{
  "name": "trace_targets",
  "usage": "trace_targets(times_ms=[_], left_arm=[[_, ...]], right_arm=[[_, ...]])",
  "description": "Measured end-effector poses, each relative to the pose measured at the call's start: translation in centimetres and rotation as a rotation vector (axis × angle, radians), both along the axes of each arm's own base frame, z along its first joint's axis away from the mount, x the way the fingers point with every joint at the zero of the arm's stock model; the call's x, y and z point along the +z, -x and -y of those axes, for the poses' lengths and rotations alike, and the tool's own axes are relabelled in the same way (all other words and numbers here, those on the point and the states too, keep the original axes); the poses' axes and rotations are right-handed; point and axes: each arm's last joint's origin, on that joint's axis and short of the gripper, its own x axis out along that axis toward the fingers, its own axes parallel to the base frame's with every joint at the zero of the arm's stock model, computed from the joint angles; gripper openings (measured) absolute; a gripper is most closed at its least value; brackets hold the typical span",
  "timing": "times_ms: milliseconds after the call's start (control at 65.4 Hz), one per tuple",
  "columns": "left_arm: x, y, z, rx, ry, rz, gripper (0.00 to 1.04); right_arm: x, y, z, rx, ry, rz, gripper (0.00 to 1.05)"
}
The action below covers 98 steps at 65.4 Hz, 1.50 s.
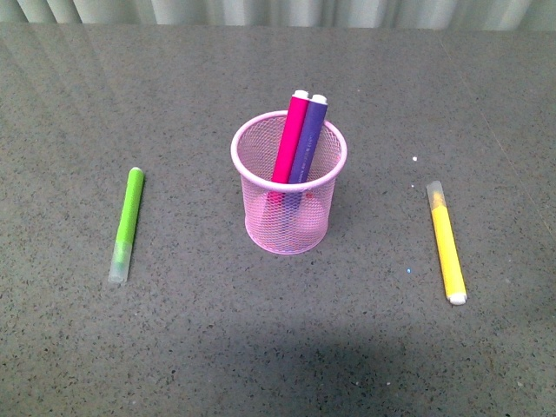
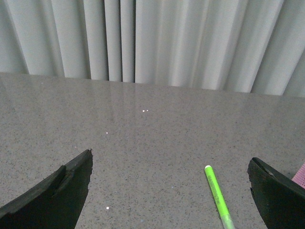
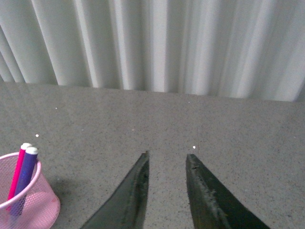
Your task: Insert purple and pink pens into pink cup
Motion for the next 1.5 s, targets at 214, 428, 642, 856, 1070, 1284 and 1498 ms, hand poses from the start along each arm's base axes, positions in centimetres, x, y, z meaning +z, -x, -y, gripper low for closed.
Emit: trace_targets(times_ms=[214, 428, 642, 856, 1070, 1284, 1498], left_arm=[[0.0, 0.0, 0.0, 0.000, 0.000, 0.000, 0.97], [0.0, 0.0, 0.0, 0.000, 0.000, 0.000, 0.97], [0.0, 0.0, 0.0, 0.000, 0.000, 0.000, 0.97], [0.0, 0.0, 0.0, 0.000, 0.000, 0.000, 0.97], [0.0, 0.0, 0.0, 0.000, 0.000, 0.000, 0.97], [0.0, 0.0, 0.0, 0.000, 0.000, 0.000, 0.97], [0.0, 0.0, 0.0, 0.000, 0.000, 0.000, 0.97]], right_arm=[[-0.4, 1.5, 0.0, -0.001, 0.014, 0.005, 0.03], [-1.2, 2.6, 0.0, -0.002, 0.014, 0.013, 0.03], [-0.7, 3.6, 0.0, -0.001, 0.014, 0.031, 0.03], [-0.5, 4.4, 0.0, -0.002, 0.014, 0.037, 0.03], [-0.5, 5.0, 0.0, -0.002, 0.014, 0.039, 0.03], [-0.4, 5.5, 0.0, -0.002, 0.014, 0.040, 0.03], [-0.5, 5.9, 0.0, -0.002, 0.014, 0.040, 0.03]])
